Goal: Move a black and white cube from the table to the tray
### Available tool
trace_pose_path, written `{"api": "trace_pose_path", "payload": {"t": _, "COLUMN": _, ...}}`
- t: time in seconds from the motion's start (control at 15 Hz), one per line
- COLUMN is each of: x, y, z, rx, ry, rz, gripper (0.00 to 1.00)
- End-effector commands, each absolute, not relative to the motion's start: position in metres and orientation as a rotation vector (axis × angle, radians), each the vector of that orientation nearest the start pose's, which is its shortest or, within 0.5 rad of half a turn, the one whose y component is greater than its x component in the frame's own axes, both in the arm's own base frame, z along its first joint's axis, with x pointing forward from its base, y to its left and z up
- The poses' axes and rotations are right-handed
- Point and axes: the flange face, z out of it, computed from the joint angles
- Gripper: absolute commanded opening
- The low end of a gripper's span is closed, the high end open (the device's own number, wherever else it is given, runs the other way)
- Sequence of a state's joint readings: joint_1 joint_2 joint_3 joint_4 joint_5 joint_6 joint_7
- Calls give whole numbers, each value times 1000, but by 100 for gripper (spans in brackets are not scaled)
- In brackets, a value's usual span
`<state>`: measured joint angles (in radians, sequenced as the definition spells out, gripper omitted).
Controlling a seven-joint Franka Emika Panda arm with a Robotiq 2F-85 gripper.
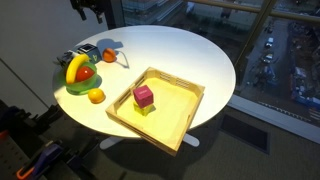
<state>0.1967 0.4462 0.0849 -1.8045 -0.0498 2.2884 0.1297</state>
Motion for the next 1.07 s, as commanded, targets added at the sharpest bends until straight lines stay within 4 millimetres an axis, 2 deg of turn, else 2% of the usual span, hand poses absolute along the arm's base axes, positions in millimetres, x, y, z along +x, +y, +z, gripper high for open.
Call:
{"api": "trace_pose_path", "payload": {"t": 0.0, "x": 629, "y": 177, "z": 302, "rx": -3123, "ry": -274, "rz": -59, "gripper": 100}}
{"api": "trace_pose_path", "payload": {"t": 0.73, "x": 629, "y": 177, "z": 301, "rx": -3123, "ry": -274, "rz": -55, "gripper": 100}}
{"api": "trace_pose_path", "payload": {"t": 1.0, "x": 625, "y": 185, "z": 300, "rx": -3106, "ry": -293, "rz": -38, "gripper": 100}}
